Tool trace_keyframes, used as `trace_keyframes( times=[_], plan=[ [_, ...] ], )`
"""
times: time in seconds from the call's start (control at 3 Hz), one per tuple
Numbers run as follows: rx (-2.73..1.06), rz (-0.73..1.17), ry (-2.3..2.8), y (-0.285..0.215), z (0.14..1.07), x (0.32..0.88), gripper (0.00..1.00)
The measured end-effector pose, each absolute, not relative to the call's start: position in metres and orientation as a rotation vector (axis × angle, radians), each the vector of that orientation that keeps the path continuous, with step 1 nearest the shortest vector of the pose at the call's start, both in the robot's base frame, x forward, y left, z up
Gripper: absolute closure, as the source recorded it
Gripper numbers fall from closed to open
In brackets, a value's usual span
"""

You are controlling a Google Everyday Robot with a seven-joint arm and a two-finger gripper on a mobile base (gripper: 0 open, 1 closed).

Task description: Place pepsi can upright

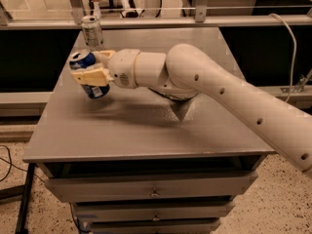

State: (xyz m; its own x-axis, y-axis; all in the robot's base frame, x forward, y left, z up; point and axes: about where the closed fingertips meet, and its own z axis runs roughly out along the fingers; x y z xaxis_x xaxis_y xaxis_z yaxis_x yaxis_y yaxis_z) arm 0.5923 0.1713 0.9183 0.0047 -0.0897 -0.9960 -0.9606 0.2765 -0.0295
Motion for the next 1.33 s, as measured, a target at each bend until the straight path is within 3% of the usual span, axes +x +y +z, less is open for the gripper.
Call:
trace_keyframes(
  times=[0.33, 1.33],
  plan=[
    [-1.083, 0.966, 1.398, 0.174, 0.911, 0.582, 0.82],
    [-1.05, 1.021, 1.452, 0.17, 0.882, 0.557, 0.12]
  ],
)
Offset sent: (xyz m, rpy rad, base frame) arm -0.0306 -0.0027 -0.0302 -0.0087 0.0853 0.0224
